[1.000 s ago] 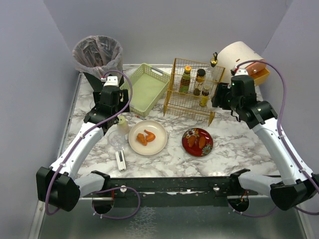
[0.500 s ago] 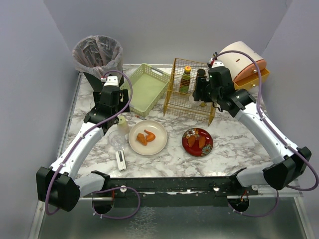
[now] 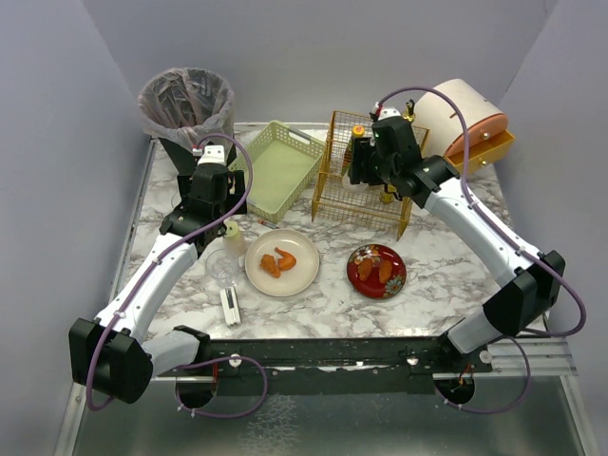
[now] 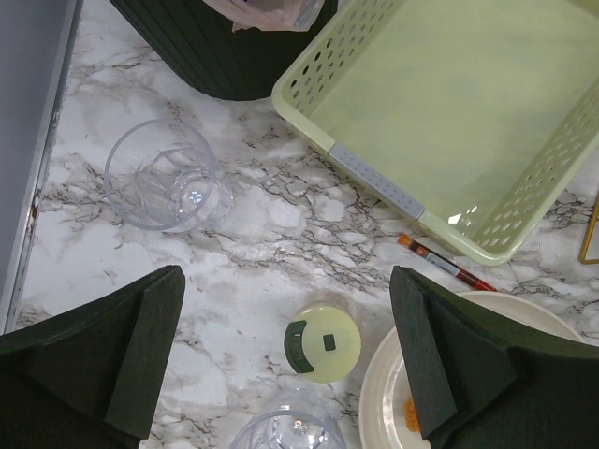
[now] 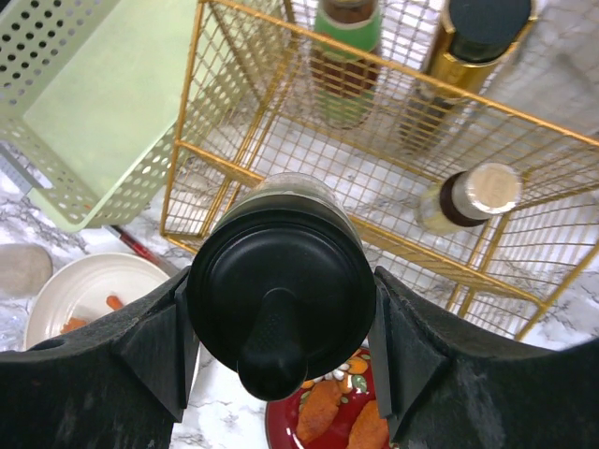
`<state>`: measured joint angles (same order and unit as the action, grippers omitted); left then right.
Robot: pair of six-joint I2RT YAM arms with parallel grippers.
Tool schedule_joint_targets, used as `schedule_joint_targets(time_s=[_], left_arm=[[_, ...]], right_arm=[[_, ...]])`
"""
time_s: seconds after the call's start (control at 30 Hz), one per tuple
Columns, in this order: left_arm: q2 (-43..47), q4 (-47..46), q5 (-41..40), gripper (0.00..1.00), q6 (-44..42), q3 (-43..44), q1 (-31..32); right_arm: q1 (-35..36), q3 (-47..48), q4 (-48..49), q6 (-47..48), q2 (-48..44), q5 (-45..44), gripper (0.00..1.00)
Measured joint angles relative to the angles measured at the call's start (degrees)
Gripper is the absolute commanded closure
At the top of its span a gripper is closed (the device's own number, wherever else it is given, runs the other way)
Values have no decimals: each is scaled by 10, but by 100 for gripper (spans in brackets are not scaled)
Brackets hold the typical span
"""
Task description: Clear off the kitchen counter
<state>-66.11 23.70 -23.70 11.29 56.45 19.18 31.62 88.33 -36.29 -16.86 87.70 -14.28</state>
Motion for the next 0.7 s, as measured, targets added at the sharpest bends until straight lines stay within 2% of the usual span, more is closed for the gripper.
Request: schedule_joint_targets(time_s=[0.3, 0.7], left_arm=[[0, 0, 0, 1, 0, 0, 0], [0, 0, 0, 1, 0, 0, 0]], right_arm=[[33, 2, 2, 0, 32, 8, 100], [41, 3, 15, 0, 50, -2, 100]])
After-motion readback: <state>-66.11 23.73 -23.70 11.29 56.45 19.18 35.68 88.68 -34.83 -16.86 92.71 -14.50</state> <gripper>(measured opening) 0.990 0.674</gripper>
